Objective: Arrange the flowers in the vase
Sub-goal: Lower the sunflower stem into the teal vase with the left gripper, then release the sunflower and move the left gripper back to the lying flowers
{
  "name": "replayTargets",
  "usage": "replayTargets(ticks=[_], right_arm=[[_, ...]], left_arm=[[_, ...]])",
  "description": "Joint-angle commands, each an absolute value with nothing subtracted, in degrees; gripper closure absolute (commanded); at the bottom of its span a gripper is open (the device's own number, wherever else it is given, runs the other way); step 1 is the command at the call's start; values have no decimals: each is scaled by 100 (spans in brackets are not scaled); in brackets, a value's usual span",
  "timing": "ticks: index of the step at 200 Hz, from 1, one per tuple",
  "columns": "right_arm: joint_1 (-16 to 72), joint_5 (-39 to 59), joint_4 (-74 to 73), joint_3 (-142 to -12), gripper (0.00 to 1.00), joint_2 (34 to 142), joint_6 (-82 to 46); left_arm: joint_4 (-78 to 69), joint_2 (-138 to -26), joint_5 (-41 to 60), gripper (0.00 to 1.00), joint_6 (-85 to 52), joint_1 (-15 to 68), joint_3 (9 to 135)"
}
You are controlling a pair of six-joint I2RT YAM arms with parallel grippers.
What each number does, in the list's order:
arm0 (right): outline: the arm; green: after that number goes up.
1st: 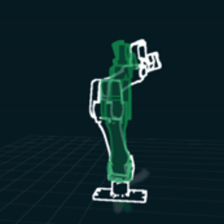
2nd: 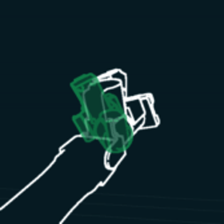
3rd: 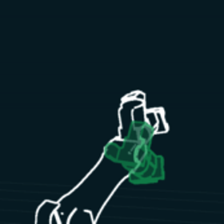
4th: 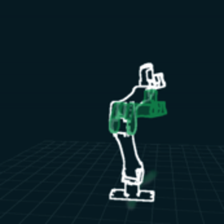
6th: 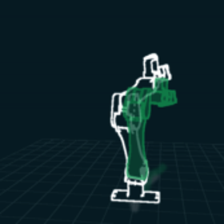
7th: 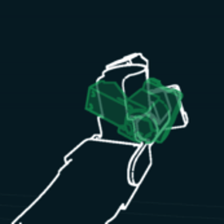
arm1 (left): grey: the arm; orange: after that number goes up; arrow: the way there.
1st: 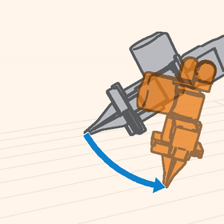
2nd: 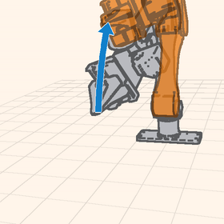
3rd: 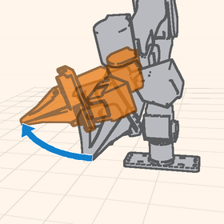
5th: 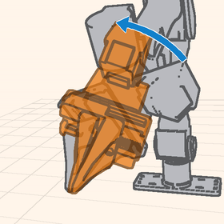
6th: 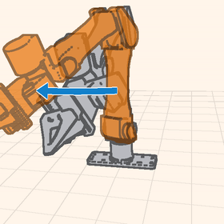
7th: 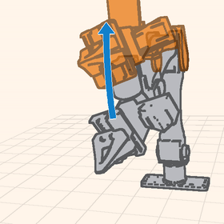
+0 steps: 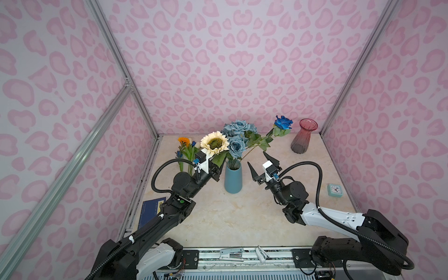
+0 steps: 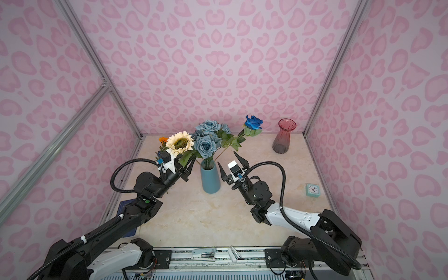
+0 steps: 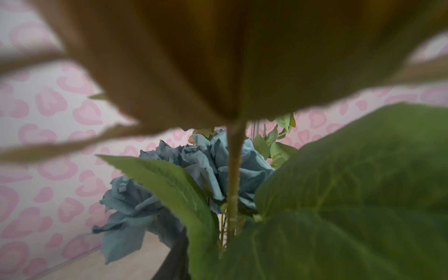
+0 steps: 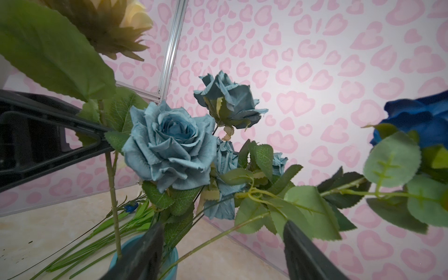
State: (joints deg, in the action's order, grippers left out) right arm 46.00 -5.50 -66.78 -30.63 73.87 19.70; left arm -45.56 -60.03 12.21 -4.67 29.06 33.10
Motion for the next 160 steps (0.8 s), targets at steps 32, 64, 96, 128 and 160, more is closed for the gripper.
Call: replayTargets(ticks=[32, 64, 96, 128, 160], right_arm=[[4588, -528, -6965, -3073, 23, 7456, 2003], [4588, -550, -6962, -3129, 23, 7547, 1980], [4579, -494, -6979, -3129, 23, 7588, 1822], [4579, -513, -7006, -3103, 23, 7581, 1786], [4579, -160, -6849, -3100, 23, 7537, 1654]], left_arm=[[-3485, -5516, 473, 45, 108, 2853, 3075], [-3281, -5229, 282, 22, 167, 2561, 2812], [-3267, -4993, 212, 21, 51, 2128, 2536], [-3187, -4879, 366, 21, -404, 1504, 2352], [-2711, -5002, -260, 19, -1061, 729, 2474]])
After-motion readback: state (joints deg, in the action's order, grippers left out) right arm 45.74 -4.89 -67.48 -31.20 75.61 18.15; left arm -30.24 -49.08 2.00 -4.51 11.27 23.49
